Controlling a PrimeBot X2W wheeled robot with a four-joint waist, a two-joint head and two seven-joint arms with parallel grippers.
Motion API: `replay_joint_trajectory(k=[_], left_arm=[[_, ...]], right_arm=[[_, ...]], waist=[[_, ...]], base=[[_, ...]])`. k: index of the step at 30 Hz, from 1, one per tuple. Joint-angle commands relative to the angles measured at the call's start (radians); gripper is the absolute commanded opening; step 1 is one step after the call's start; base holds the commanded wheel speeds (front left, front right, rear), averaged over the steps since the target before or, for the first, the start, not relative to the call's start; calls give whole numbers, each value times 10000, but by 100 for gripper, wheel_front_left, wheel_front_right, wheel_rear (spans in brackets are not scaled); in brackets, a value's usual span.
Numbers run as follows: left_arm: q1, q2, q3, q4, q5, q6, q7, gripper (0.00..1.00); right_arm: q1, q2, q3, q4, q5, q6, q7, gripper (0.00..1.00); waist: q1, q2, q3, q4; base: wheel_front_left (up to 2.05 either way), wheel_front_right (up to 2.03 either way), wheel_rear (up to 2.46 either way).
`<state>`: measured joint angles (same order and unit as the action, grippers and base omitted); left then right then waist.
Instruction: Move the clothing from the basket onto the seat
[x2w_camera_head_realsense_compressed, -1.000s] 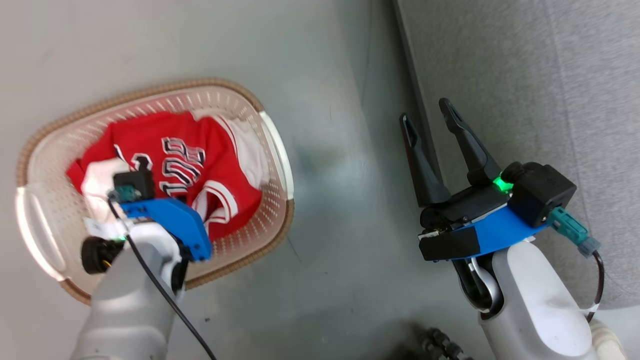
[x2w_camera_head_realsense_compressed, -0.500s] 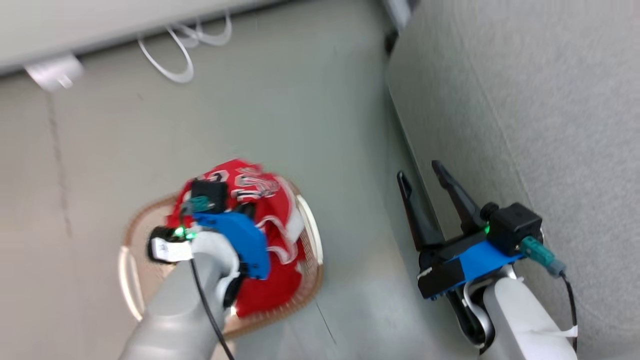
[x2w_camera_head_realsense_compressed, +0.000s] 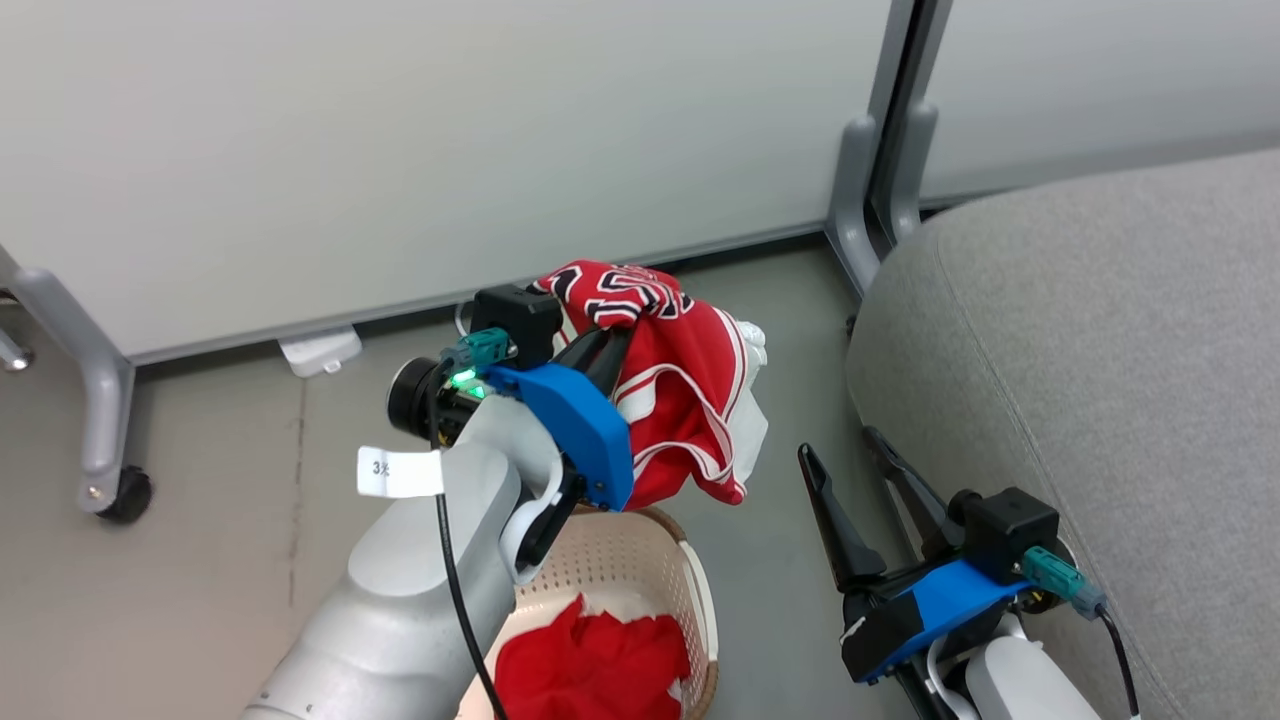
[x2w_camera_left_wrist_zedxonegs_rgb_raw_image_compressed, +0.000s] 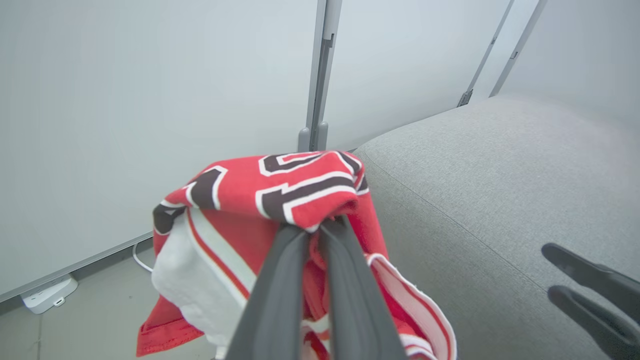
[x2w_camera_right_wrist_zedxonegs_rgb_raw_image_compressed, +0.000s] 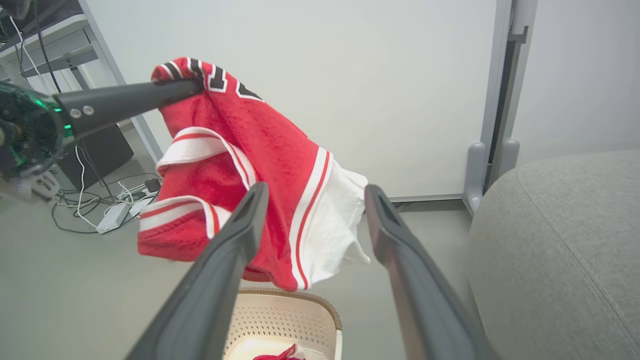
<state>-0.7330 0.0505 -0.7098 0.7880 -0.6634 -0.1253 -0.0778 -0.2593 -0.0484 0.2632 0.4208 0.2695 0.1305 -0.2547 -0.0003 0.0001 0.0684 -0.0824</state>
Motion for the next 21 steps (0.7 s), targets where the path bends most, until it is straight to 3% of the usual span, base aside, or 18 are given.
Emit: replay_joint_trajectory(k=[1,9,21], left_arm=[[-176,-4,-76,-126,-80,20,-6,0],[-419,0,-455,-556,-259,351,91,0],[-325,-2,-693,-592,-515,447,-13,0]], right_arm=[[154,-35,15,27,54,4,32,100],[339,-35,130,-102,55,4,181,100],[-262,-35,623,-311,-229,4,629,100]], waist=[[3,-1,-478,263],[3,-1,-707,305],[3,-1,-545,311]], base=[[0,0,0],[0,0,0],[0,0,0]])
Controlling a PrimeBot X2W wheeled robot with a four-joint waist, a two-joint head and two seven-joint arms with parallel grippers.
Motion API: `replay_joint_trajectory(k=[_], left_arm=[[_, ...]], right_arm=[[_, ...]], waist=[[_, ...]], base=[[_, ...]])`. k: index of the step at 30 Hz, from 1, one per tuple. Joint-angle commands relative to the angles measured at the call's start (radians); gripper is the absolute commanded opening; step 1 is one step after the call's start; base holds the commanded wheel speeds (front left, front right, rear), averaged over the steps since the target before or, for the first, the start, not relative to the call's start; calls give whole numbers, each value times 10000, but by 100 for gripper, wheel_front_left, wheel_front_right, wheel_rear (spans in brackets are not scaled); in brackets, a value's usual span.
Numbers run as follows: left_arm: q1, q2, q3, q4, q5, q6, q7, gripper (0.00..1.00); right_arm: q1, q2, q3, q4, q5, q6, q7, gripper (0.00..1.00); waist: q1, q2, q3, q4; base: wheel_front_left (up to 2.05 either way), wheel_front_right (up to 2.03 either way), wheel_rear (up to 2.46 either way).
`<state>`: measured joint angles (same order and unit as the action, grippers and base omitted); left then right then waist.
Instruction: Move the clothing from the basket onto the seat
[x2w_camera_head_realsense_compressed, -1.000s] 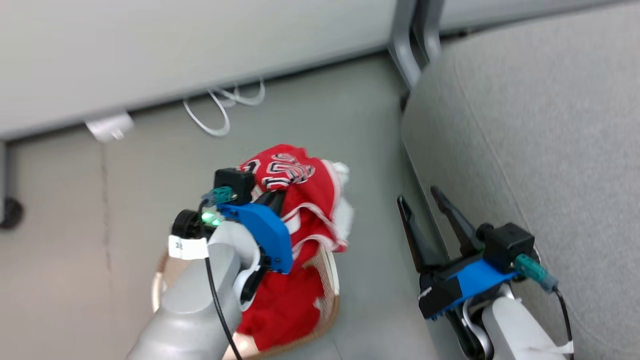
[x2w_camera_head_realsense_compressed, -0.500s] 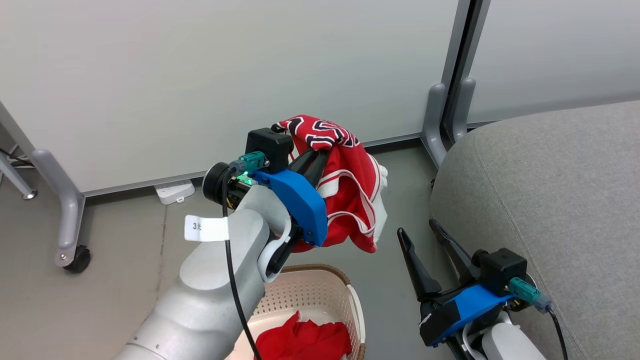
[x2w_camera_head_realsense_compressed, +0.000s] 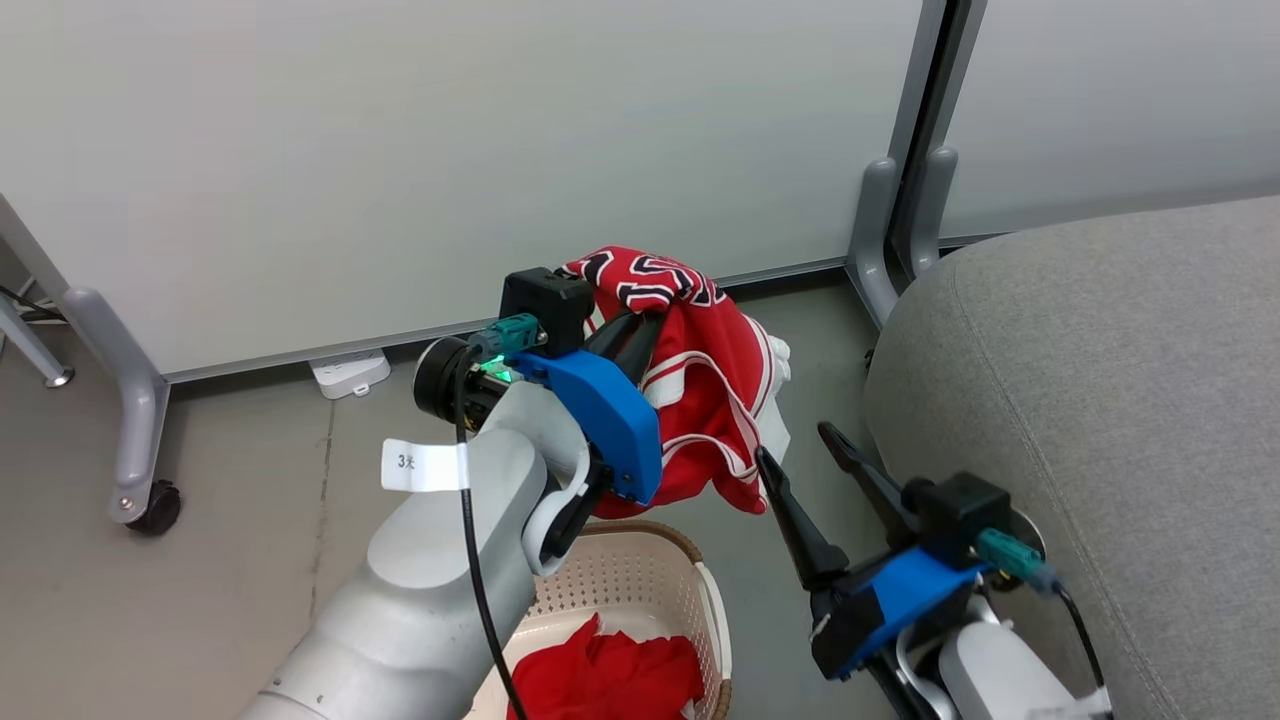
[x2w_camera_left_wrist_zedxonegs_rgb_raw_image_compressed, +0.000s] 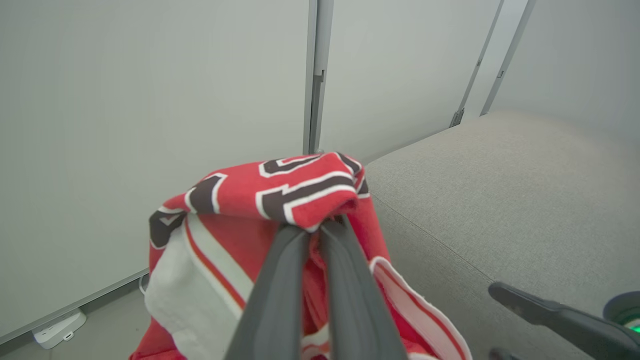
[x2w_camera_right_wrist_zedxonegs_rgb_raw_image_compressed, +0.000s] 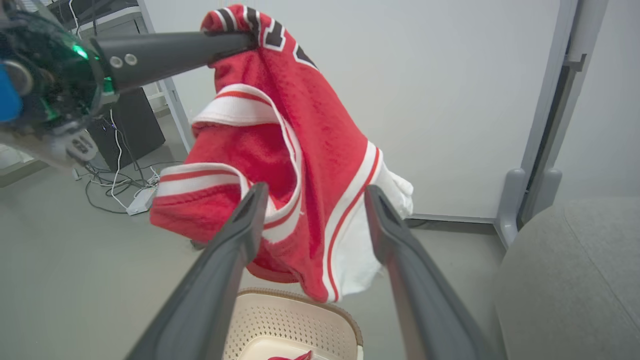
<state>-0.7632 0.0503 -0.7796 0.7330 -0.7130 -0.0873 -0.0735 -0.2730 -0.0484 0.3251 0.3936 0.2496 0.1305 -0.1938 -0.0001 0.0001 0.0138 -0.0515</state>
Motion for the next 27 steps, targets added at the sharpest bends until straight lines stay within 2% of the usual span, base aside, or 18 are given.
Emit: replay_joint_trajectory(k=[1,7,12,24,25,26,27], left_arm=[[-37,2,-24,-48,-44,73,-68,0],[-66,1,-228,-86,-183,98,-107,0],[-100,3,-412,-135,-293,122,-122,0],[-305,3,-857,-272,-532,164,-156,0],[-325,1,-898,-288,-568,166,-170,0],[-354,0,-941,-297,-581,159,-174,0],[-377,0,-982,-299,-600,137,-164,0]], right_arm=[[-250,-35,35,16,-58,4,134,100],[-1398,-35,267,851,-415,4,945,100],[-2323,-35,598,1929,-28,4,1201,100],[-4263,-34,2166,4220,1060,4,852,100],[-4344,-34,2382,4355,1263,4,862,88],[-4465,-32,2543,4530,1410,4,860,25],[-4564,-32,2712,4659,1581,4,837,0]], waist=[[1,-1,7,3],[1,-1,26,15],[1,-1,39,70],[1,-1,131,159],[1,-1,126,173],[1,-1,123,187],[1,-1,116,207]], base=[[0,0,0],[0,0,0],[0,0,0],[0,0,0],[0,0,0],[0,0,0],[0,0,0]])
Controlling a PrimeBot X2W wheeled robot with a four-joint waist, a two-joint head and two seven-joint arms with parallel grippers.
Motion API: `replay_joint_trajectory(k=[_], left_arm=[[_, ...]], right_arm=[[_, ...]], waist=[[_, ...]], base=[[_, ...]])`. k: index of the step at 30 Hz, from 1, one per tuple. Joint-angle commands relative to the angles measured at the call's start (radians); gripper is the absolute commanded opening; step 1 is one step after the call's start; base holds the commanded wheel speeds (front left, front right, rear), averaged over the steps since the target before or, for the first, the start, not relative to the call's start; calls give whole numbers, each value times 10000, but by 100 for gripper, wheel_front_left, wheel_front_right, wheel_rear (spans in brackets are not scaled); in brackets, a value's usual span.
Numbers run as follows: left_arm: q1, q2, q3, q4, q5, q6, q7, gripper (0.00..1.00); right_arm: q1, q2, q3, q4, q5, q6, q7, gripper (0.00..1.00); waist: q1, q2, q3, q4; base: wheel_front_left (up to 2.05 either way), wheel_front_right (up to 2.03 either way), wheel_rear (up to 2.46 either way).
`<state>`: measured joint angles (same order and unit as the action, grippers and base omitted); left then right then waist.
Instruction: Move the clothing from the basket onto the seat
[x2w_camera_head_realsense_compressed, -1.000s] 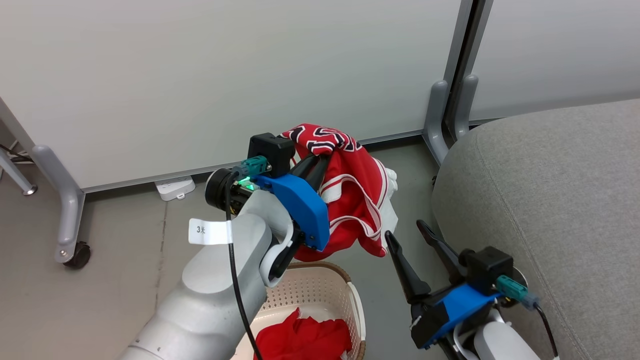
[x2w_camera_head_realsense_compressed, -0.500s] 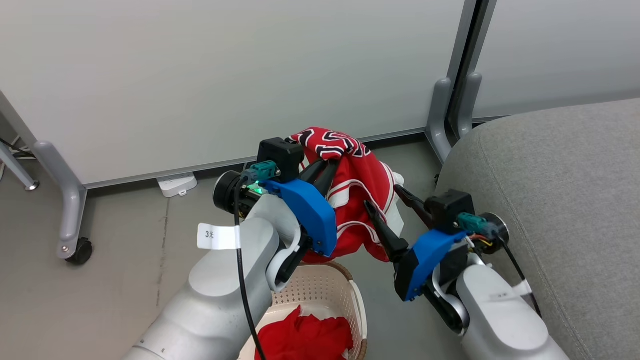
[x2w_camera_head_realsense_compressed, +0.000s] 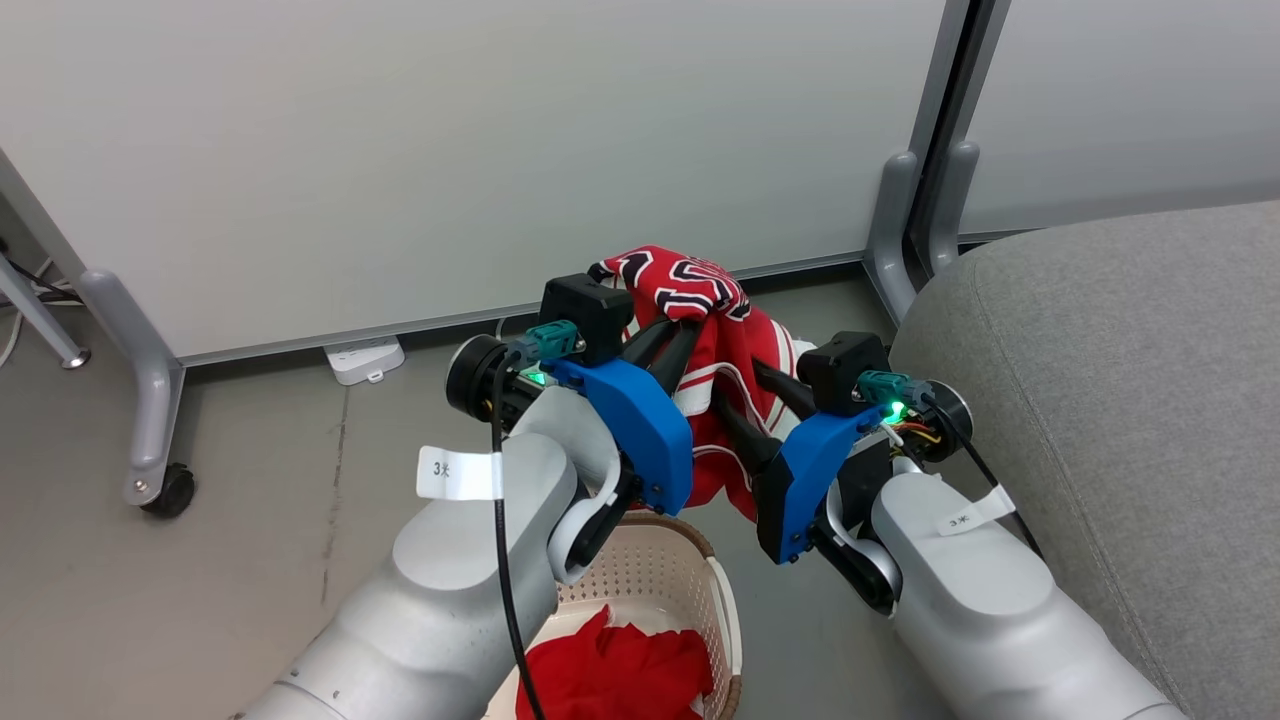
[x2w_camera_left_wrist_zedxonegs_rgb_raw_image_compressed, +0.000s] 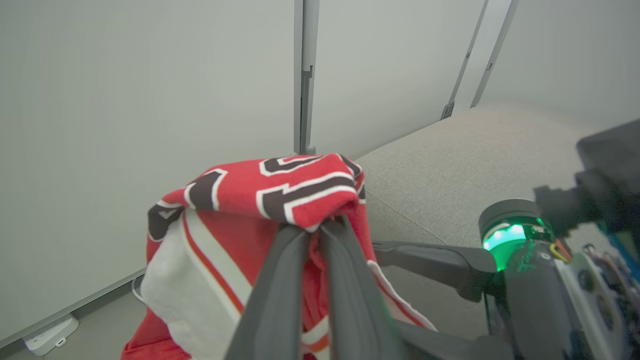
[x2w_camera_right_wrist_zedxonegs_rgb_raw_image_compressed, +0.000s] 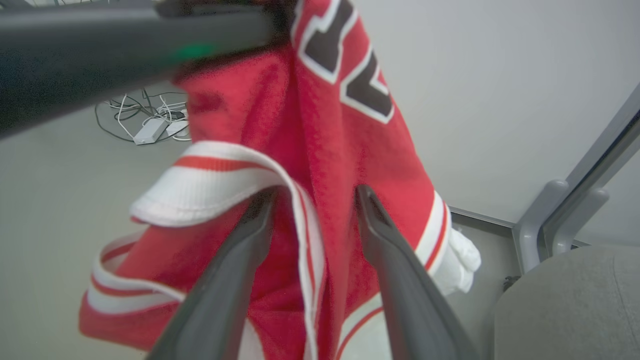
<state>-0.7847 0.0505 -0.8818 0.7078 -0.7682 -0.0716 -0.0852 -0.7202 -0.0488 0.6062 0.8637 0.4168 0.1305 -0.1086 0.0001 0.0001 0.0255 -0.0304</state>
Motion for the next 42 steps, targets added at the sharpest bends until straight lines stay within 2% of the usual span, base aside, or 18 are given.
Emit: replay_joint_trajectory(k=[1,14,34,35,36,37,42], left_arm=[[-182,-1,-11,-40,-47,-37,-48,0],[-228,-3,-190,247,-164,36,-270,0],[-273,11,-294,528,-353,-52,-429,0],[-284,9,-288,524,-333,-44,-477,27],[-284,9,-271,517,-309,-15,-577,81],[-263,8,-240,494,-279,17,-735,100],[463,451,-239,173,117,58,-1606,100]], right_arm=[[-168,-29,54,73,74,4,-71,0],[-520,-29,1186,878,1541,4,-1044,0],[-1016,-29,2067,1731,2273,4,-1459,0],[-1019,-29,2091,1747,2292,4,-1476,0],[-1034,-29,2118,1758,2302,4,-1480,0],[-1054,-29,2144,1766,2331,4,-1490,0],[-1135,-29,2242,1630,2468,5,-1538,0]], waist=[[-1,-1,-10,17],[-1,-1,-172,-67],[-1,-1,-192,-196],[-1,-1,-192,-195],[-1,-1,-191,-199],[-1,-1,-188,-204],[-1,-1,-145,-307]], base=[[0,0,0],[0,0,0],[0,0,0],[0,0,0],[0,0,0],[0,0,0],[0,0,0]])
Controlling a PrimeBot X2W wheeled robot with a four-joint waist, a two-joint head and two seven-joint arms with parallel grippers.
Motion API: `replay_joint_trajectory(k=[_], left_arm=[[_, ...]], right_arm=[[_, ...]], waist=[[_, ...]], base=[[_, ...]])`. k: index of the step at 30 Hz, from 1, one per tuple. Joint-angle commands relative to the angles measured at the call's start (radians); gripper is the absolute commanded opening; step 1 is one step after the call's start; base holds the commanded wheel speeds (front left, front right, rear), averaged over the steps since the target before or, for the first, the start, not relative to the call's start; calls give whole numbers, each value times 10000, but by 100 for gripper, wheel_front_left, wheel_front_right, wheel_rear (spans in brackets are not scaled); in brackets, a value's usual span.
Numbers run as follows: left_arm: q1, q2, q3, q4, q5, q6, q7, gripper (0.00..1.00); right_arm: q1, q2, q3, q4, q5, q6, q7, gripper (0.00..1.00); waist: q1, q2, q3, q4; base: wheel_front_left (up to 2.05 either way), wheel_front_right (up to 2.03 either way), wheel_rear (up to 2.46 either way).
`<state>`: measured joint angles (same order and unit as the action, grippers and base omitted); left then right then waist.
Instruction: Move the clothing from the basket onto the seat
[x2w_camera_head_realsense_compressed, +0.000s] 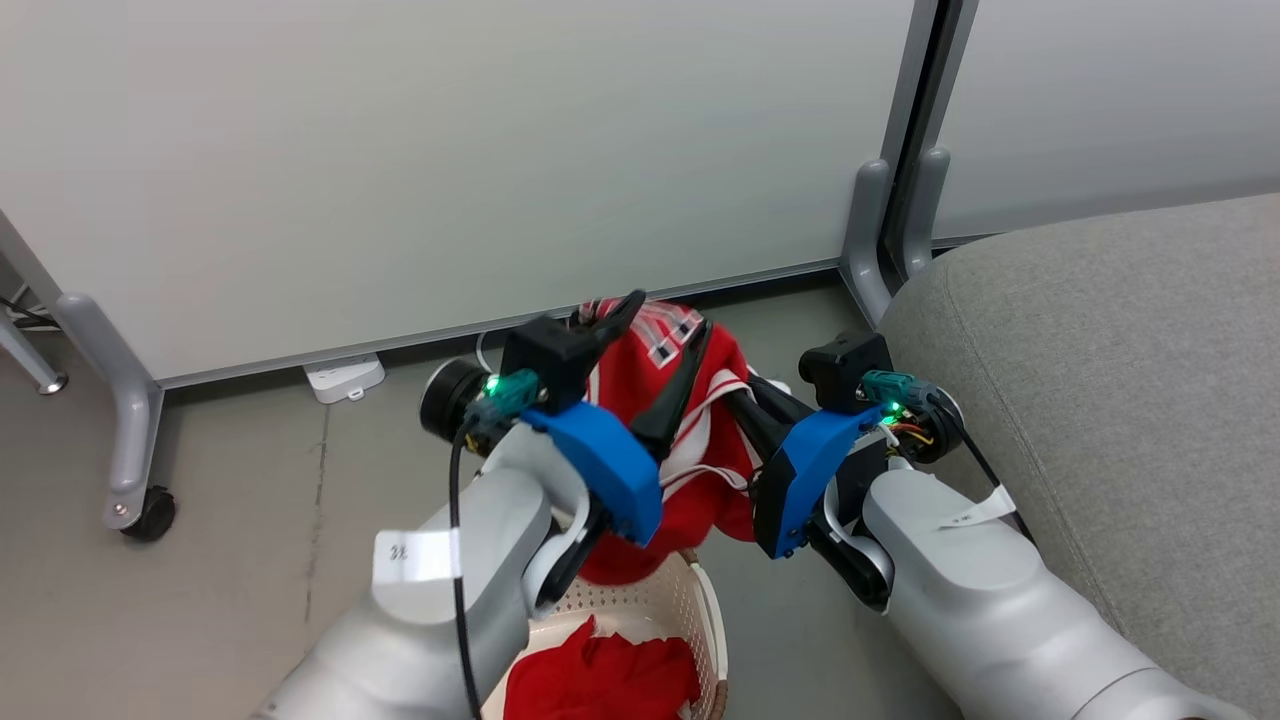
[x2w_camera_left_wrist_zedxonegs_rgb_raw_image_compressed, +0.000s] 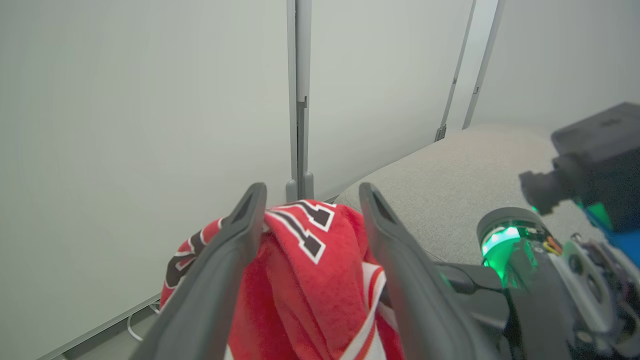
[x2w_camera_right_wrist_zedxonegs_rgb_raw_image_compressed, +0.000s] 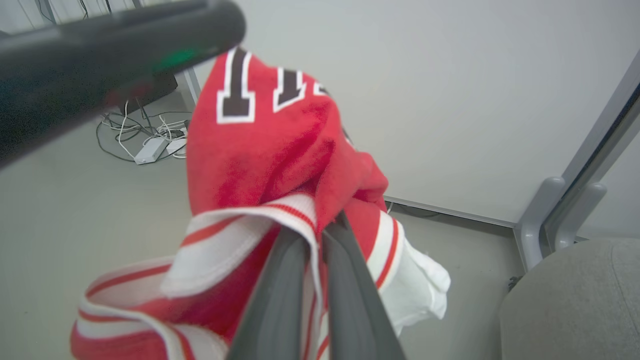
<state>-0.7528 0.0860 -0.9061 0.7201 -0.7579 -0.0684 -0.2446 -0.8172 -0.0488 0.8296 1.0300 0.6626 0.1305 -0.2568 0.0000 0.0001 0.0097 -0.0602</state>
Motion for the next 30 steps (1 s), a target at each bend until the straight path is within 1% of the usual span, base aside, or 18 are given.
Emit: replay_joint_trajectory(k=[1,3,6,9,12,17,22,25,30], left_arm=[[328,203,40,-123,113,-37,-105,100],[848,458,236,-493,315,-45,-198,100],[1760,798,888,-1533,807,-54,-210,100],[2745,1053,1697,-2514,1433,-25,-206,100],[3661,1148,2610,-3359,2108,-53,-208,100],[5087,1000,4127,-4351,3152,-198,-208,100],[6075,700,5270,-4853,3923,-397,-211,100],[6413,515,5673,-4934,4225,-513,-211,100],[6665,315,6017,-4950,4562,-605,-211,100]], right_arm=[[-189,-29,13,-45,29,5,-67,0],[-274,-29,-18,-50,56,5,-80,0],[-349,-29,-146,45,-22,5,-94,0],[-444,-27,-340,54,-137,5,-92,0],[-457,-26,-589,-40,-316,5,-96,0],[-316,-26,-938,-210,-592,5,-98,0],[-173,-26,-1214,-318,-864,5,-99,0],[-100,-26,-1363,-336,-1016,5,-100,0],[13,-26,-1504,-362,-1140,5,-100,0]], waist=[[0,-1,31,-21],[0,-1,101,-35],[0,-1,224,-20],[0,-1,334,3],[0,-1,410,21],[0,-1,451,13],[0,-1,445,6],[0,-1,442,18],[0,-1,431,-23]], base=[[0,0,0],[0,0,0],[0,0,0],[0,0,0],[0,0,0],[0,0,0],[0,0,0],[0,0,0],[0,0,0]])
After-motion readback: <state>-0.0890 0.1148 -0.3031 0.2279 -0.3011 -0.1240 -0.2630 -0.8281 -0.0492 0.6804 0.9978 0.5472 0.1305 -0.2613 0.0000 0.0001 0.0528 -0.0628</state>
